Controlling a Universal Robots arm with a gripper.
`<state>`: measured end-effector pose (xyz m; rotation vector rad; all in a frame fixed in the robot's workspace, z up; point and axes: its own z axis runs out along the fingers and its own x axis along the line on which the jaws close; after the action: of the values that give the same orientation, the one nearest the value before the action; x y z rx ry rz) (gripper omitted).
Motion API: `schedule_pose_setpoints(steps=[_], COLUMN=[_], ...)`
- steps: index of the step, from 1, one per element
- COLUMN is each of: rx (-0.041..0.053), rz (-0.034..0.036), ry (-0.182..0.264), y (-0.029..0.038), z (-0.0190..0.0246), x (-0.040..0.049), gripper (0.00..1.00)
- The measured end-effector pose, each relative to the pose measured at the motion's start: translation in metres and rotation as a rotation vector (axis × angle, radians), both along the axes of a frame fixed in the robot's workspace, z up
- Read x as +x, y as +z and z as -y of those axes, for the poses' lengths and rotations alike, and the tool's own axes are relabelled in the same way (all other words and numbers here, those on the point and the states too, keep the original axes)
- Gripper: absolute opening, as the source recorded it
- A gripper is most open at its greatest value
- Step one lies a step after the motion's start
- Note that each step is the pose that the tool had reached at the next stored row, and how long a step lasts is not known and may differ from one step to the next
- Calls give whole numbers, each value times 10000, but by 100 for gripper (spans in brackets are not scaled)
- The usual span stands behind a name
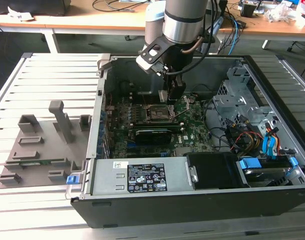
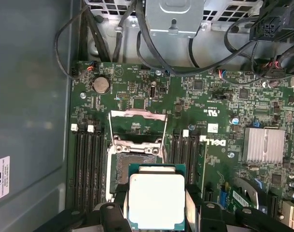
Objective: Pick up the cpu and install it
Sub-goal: 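Place the cpu into insertion slot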
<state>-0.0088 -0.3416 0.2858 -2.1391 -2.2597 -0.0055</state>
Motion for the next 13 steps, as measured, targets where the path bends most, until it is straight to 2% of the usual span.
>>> schedule_pose_setpoints(steps=[13], rx=[0], rz=[0], ry=[0], y=[-153], z=[0], x=[0], gripper=[55])
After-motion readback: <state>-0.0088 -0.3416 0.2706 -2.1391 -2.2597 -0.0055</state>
